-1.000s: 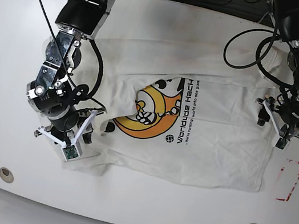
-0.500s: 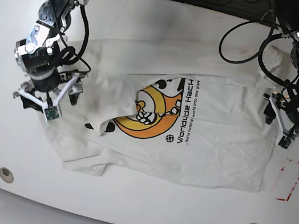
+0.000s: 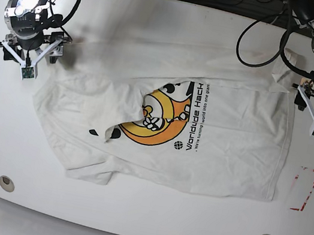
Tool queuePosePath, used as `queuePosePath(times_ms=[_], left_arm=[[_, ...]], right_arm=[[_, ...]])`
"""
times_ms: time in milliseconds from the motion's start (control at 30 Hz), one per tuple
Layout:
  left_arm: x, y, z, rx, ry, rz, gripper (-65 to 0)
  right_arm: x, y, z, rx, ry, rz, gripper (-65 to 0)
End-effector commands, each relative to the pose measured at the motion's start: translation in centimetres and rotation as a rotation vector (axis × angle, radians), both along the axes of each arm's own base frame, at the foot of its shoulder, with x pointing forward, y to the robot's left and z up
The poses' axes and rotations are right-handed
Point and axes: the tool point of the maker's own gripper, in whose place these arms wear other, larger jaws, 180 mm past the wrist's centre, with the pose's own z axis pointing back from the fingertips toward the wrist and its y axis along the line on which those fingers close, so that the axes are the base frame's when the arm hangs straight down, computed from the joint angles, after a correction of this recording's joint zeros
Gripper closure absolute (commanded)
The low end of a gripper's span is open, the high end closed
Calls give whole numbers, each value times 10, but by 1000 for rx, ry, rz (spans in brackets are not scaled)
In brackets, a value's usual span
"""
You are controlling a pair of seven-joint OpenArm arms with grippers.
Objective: Layout the t-shirt on the table in an organized manner, then fold the t-shirt properly
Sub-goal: 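Move both grippers to the shoulder edge of the t-shirt and grasp it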
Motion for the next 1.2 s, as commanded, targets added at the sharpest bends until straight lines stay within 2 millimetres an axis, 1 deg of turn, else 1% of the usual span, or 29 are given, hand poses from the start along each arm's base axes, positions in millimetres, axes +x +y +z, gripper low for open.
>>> queuePosePath(times_ms=[0, 100, 200, 267, 333, 467, 567, 700, 800, 900, 967, 1100, 1167], left_arm=[[-6, 7, 4, 25, 7, 10, -408], [-20, -1, -9, 0, 47, 16, -408], [-31, -7, -19, -18, 76, 18, -408], [-35, -8, -22, -21, 87, 18, -408], [-34, -10, -23, -25, 87, 14, -408], [-36, -20, -29, -58, 89, 22, -408], [-34, -25, -30, -70, 87, 19, -407], [-33, -25, -30, -71, 83, 18, -407], [-32, -25, -30, -71, 81, 18, -407], [-31, -26, -30, -72, 80, 16, -407], [-31, -26, -30, -72, 80, 16, -407], [-25, -25, -26, -68, 65, 16, -407], [-24, -24, -25, -68, 62, 17, -407]], right_arm=[[-2, -7, 8, -16, -29, -16, -474], [-15, -2, -3, 9, 1, -31, -474], [-26, -5, -9, 16, 23, -57, -474], [-33, -4, -13, 26, 36, -69, -474], [-36, 0, -17, 40, 41, -74, -474], [-47, 6, -26, 58, 73, -81, -474], [-48, 8, -29, 67, 81, -80, -474], [-49, 15, -38, 103, 90, -91, -474], [-41, 15, -36, 111, 74, -92, -474], [-39, 16, -42, 128, 85, -95, -474], [-39, 17, -51, 149, 103, -102, -474], [-35, 19, -63, 186, 119, -109, -474], [-35, 16, -67, 189, 126, -110, -472]])
